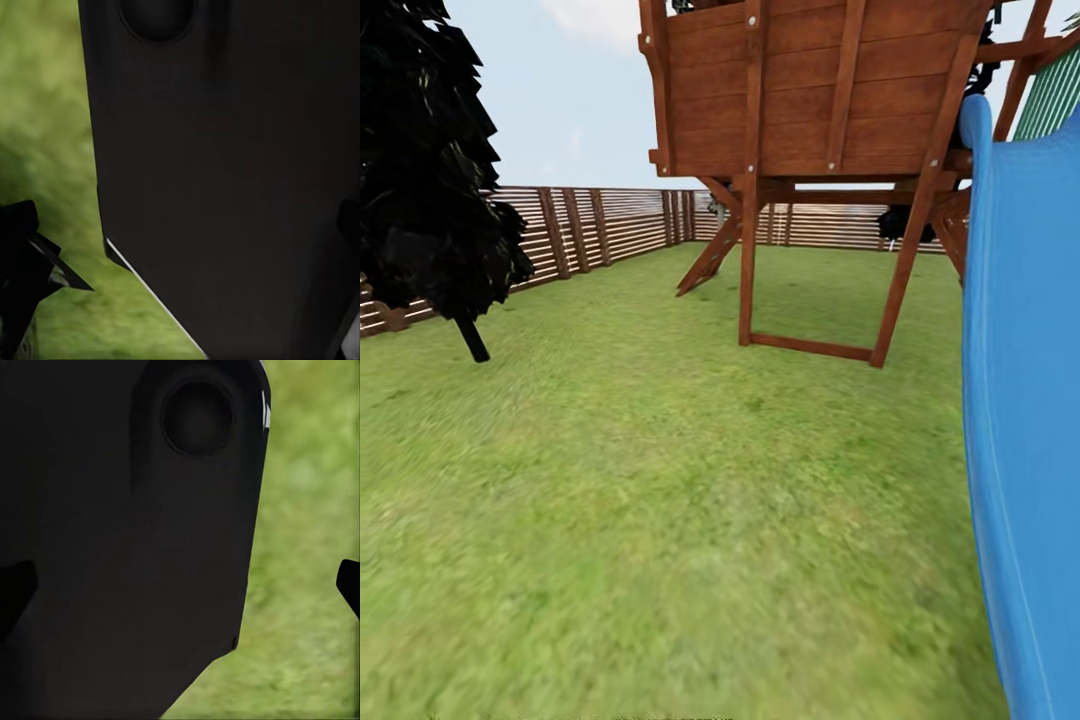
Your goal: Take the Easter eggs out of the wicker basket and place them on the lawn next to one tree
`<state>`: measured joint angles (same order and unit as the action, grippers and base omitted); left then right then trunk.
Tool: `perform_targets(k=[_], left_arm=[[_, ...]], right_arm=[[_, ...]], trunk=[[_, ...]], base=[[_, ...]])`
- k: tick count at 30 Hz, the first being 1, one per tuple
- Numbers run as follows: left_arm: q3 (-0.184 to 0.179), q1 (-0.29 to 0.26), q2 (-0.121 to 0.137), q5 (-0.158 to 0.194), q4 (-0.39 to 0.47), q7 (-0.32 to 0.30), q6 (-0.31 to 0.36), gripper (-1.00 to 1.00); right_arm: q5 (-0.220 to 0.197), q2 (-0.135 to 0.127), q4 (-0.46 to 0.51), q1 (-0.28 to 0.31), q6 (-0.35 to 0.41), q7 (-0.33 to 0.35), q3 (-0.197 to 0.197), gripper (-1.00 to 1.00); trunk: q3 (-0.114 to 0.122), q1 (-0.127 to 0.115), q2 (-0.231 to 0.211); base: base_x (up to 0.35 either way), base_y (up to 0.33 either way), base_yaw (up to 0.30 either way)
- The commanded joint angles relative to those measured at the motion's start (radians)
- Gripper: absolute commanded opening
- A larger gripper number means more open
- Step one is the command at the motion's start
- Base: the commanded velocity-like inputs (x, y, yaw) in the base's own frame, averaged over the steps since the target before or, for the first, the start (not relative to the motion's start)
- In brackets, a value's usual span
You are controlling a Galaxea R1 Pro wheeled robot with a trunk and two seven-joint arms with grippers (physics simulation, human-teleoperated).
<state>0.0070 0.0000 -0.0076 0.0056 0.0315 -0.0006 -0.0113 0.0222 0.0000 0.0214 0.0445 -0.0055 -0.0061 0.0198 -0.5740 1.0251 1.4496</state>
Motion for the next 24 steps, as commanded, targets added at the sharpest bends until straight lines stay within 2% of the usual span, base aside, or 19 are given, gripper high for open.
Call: perform_targets(k=[1, 8, 24], left_arm=[[0.001, 0.000, 0.000, 0.001, 0.001, 0.000, -0.001, 1.00], [0.001, 0.000, 0.000, 0.001, 0.001, 0.000, -0.001, 1.00], [0.001, 0.000, 0.000, 0.001, 0.001, 0.001, -0.001, 1.00]], right_arm=[[0.002, 0.000, 0.000, 0.000, -0.001, -0.001, 0.002, 1.00], [0.002, -0.001, 0.000, 0.001, -0.001, 0.001, 0.002, 1.00], [0.003, -0.002, 0.001, 0.000, -0.003, 0.005, 0.002, 1.00]], trunk=[[-0.002, 0.000, 0.000], [-0.013, 0.000, 0.000], [-0.033, 0.000, 0.000]], base=[[0.000, 0.000, 0.170], [0.000, 0.000, 0.052], [0.000, 0.000, -0.141]])
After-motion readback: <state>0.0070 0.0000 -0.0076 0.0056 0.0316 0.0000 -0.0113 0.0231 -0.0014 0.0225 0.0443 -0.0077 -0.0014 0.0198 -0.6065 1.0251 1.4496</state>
